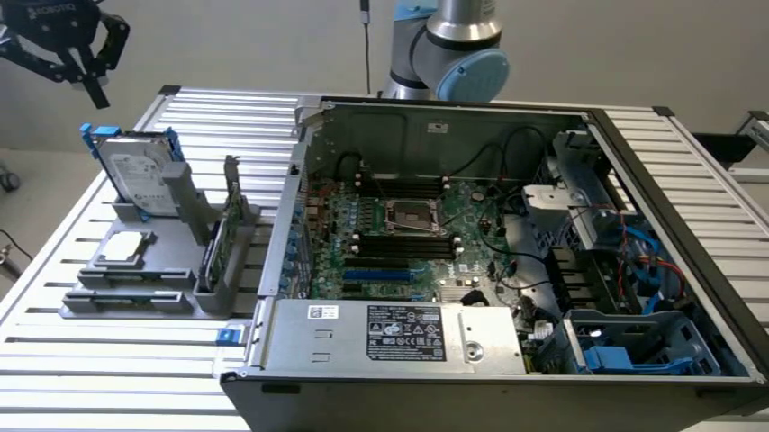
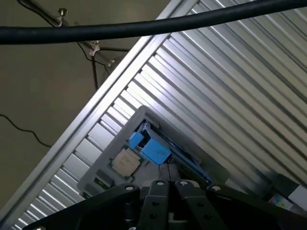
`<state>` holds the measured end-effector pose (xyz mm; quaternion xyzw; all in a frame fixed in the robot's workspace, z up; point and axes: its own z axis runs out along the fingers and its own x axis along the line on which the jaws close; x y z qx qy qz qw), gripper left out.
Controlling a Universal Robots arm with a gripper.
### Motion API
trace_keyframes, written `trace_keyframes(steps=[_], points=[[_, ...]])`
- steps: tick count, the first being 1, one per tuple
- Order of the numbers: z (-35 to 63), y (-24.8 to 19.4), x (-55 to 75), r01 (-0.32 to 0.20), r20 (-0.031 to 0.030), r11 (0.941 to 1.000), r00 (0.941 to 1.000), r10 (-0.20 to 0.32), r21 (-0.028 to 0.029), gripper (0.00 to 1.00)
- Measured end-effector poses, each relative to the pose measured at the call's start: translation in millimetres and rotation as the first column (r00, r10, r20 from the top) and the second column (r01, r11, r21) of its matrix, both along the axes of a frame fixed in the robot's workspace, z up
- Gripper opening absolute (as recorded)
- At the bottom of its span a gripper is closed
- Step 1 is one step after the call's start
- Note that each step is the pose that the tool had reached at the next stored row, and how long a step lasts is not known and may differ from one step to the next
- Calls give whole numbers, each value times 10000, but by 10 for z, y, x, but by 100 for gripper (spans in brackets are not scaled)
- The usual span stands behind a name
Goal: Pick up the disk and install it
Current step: 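Pick up the disk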
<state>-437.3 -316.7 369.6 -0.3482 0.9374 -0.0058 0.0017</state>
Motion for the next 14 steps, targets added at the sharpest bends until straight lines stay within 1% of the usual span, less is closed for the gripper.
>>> trace_keyframes(steps=[3,5,7,11,14], points=[[-2,0,0,-540,1,9985,9985,540,17,11],[-3,0,0,-897,1,9960,9960,897,28,11],[-4,0,0,-1253,2,9921,9921,1253,38,11],[-6,0,0,-1966,5,9805,9805,1966,55,11],[-8,0,0,-2505,8,9681,9681,2505,65,11]])
